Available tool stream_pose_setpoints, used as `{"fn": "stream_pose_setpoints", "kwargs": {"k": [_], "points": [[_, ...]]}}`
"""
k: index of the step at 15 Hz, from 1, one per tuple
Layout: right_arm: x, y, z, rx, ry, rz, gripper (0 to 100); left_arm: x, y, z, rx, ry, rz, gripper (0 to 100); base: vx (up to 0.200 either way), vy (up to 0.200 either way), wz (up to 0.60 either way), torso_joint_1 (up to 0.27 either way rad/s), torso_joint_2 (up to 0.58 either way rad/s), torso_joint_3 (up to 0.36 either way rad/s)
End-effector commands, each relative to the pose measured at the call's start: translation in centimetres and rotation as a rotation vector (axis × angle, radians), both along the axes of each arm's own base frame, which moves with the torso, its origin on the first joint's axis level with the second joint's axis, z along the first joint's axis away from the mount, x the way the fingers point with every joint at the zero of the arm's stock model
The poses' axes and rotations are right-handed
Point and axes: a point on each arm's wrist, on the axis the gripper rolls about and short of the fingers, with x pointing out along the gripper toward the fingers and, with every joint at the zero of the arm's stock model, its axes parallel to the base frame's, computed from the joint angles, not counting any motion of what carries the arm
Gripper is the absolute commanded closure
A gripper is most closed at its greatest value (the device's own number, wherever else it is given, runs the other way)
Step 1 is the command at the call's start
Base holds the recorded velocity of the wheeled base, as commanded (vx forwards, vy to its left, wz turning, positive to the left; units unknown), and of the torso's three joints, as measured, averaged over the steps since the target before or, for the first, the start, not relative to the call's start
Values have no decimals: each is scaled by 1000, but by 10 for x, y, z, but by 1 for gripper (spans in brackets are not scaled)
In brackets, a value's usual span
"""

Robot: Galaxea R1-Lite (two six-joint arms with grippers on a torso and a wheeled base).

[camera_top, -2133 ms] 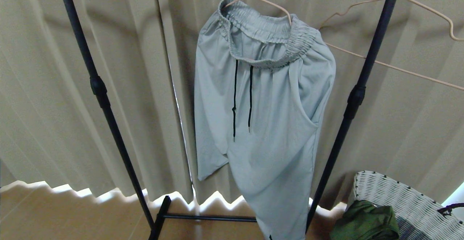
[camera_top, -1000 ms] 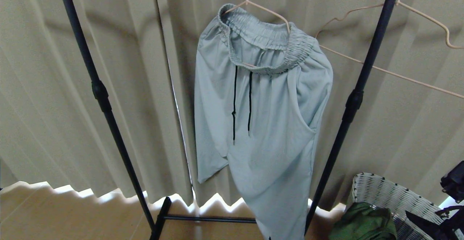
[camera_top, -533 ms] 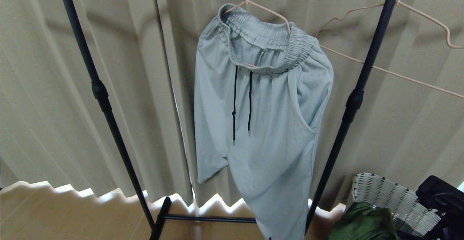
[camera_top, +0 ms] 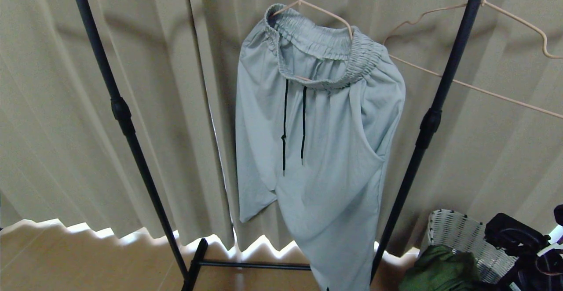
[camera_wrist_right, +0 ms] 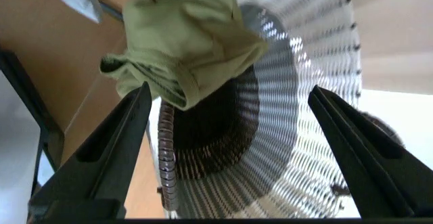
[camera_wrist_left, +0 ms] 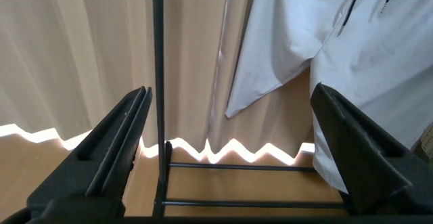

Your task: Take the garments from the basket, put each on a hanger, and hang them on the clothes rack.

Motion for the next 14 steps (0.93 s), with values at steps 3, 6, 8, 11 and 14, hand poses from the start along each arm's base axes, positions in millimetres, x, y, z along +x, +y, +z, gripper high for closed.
{"fn": "stream_pose_setpoints", "kwargs": {"k": [3,6,8,11,14], "points": [[17,-11,-21,14,77,-41,0,0,0,0,0,0,-2,0,0,0,0,0,0,0],[23,-13,-30,12,101,-31,0,0,0,0,0,0,1,0,0,0,0,0,0,0],[25,-13,-32,11,98,-30,0,0,0,0,0,0,1,0,0,0,0,0,0,0],[31,-15,-38,8,89,-32,0,0,0,0,0,0,1,0,0,0,0,0,0,0],[31,-16,-40,-2,88,-39,0,0,0,0,0,0,1,0,0,0,0,0,0,0]]}}
